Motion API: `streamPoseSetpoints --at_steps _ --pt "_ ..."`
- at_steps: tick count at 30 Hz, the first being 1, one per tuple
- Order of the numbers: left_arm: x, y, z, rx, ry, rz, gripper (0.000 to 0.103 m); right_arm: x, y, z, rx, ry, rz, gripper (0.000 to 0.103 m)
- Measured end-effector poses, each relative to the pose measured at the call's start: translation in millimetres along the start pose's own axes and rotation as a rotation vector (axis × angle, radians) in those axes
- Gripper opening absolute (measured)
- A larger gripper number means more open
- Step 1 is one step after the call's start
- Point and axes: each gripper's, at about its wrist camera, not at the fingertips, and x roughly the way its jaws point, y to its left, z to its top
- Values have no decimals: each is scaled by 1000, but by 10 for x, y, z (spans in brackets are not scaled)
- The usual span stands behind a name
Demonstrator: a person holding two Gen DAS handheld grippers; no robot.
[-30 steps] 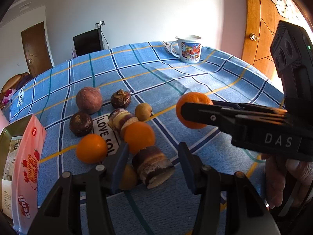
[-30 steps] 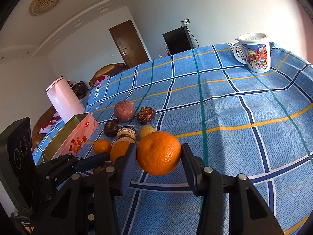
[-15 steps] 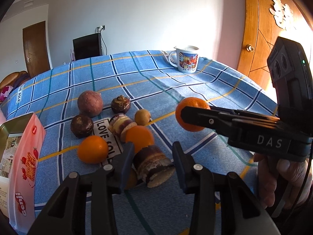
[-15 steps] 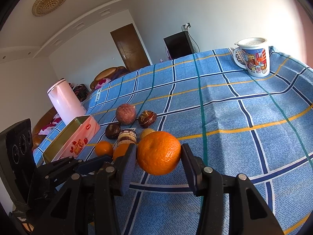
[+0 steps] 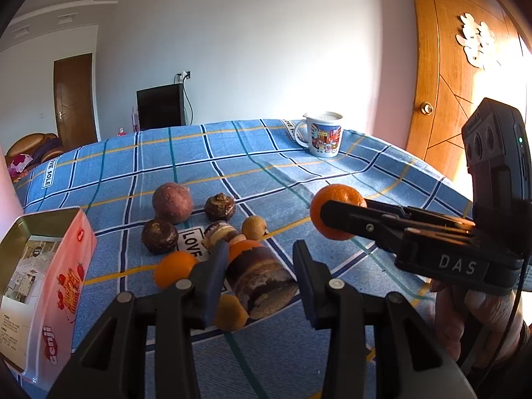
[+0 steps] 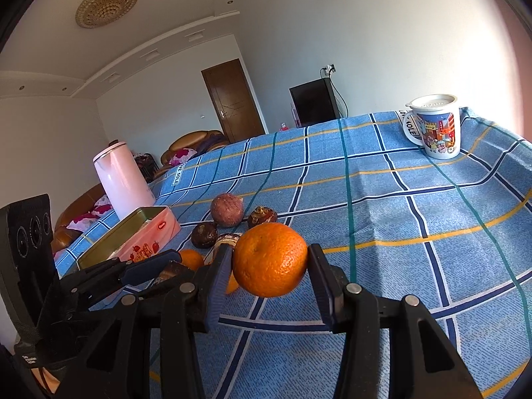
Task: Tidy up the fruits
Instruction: 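Grasp the chocolate cake roll with the left tool while the right tool holds the orange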
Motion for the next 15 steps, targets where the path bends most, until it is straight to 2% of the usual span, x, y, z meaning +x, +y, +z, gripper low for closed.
streamPoseSetpoints --at_steps 15 --pt "-169 84 35 -2 -97 51 42 -130 111 -44 -79 -90 14 48"
